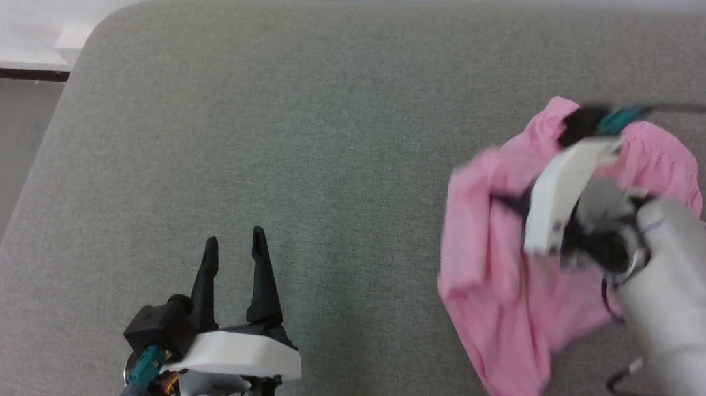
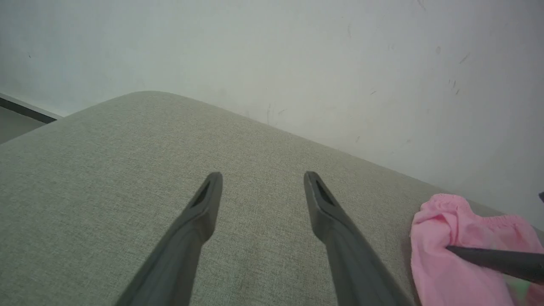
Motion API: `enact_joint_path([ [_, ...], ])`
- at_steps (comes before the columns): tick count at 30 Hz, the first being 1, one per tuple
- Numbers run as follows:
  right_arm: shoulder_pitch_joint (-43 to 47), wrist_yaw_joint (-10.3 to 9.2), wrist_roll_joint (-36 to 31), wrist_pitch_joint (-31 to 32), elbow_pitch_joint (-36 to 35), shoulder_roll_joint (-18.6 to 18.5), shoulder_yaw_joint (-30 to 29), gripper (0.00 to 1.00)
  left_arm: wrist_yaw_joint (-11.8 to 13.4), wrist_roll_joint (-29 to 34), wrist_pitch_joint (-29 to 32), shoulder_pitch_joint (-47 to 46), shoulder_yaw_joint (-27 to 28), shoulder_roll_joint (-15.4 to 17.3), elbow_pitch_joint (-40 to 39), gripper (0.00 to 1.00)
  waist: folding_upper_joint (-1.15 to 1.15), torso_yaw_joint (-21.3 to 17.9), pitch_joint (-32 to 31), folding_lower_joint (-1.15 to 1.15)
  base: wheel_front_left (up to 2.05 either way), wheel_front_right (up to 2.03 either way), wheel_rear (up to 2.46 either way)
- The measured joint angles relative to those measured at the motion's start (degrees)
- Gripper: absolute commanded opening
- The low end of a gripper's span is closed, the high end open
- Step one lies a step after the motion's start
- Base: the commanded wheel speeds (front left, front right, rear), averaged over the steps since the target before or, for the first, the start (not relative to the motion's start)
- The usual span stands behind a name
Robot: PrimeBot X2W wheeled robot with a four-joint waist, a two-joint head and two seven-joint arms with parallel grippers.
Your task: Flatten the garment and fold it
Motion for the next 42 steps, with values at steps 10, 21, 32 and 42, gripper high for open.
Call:
enact_joint_path([
  [10, -24.5, 0.0, 19.1, -29.1, 23.3, -0.4, -2.7, 0.0, -0.6, 0.0, 0.0, -2.4, -1.9, -0.4, 1.3, 1.0, 0.0, 1.6, 1.5, 0.0, 0.0, 0.0, 0.0],
  [21, -33.6, 0.0, 17.3, -37.4, 38.8, -0.3, 10.7, 1.0, -0.5, -0.6, 0.0, -2.4, -2.4, -0.5, 1.5, 1.0, 0.0, 2.4, 1.3, -0.01, 0.0, 0.0, 0.0],
  [32, -25.4, 0.0, 14.3, -49.8, 30.4, -4.3, 12.5, 1.0, -0.6, -0.4, 0.0, -0.5, -0.9, -0.4, 2.7, 1.0, 0.0, -0.5, -2.9, -0.02, 0.0, 0.0, 0.0],
  [42, -2.5, 0.0, 6.4, -50.7, 21.0, -9.7, 4.5, 1.0, -1.0, -0.4, 0.2, 0.5, -1.1, 0.1, 3.1, 1.0, 0.0, -4.6, -6.8, -0.02, 0.0, 0.0, 0.0],
])
